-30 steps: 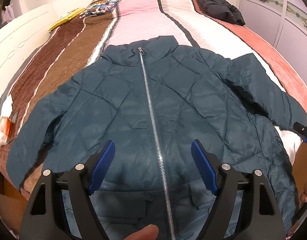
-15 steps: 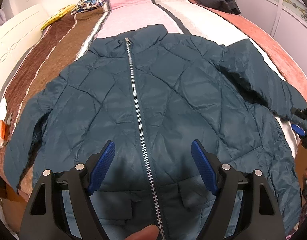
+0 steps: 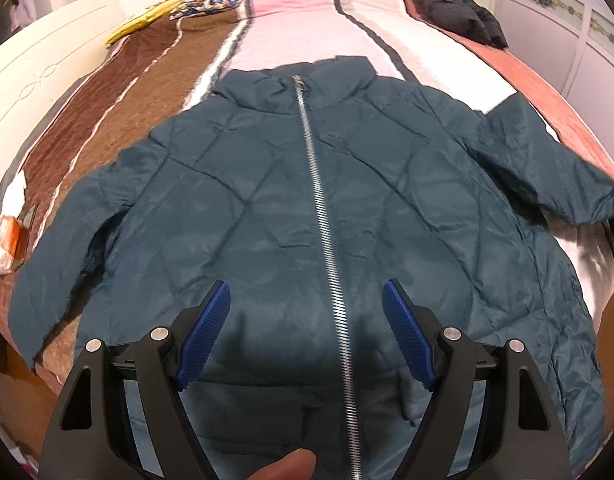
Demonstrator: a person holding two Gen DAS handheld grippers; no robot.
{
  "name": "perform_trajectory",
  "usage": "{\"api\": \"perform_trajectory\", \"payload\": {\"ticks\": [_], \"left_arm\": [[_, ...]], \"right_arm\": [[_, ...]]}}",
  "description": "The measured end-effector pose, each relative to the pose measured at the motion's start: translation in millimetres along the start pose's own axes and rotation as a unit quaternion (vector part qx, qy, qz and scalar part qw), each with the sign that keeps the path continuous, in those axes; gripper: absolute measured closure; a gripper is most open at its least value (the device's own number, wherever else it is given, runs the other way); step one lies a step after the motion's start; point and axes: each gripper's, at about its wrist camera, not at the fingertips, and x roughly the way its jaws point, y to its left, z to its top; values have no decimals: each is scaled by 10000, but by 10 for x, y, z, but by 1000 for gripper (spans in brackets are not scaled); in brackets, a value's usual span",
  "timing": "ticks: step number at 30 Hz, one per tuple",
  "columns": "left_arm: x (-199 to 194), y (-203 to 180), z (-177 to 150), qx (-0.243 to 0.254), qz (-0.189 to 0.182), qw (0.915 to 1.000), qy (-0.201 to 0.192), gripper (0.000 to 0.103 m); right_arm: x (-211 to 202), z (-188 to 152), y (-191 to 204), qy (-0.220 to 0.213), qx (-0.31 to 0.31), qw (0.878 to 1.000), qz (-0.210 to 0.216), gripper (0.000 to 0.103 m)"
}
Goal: Fold large clothes
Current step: 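Grasp the teal jacket's sleeve cuff with the right gripper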
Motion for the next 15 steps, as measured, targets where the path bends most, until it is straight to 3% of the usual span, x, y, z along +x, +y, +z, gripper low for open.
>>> {"api": "perform_trajectory", "payload": {"ticks": [4,8,15], "left_arm": [[-36,210,15,-177,16,9998,-114,27],[-69,510,24,-475,116,9985,-244,27],[-68,1139,-73,-1140,384,9923,-284,27]], "right_arm": [[-169,170,620,-295,-668,9960,508,97],[-213,116,1348,-312,-1311,9848,1092,97],[-221,-645,2572,130,-2538,9457,2028,97]]}}
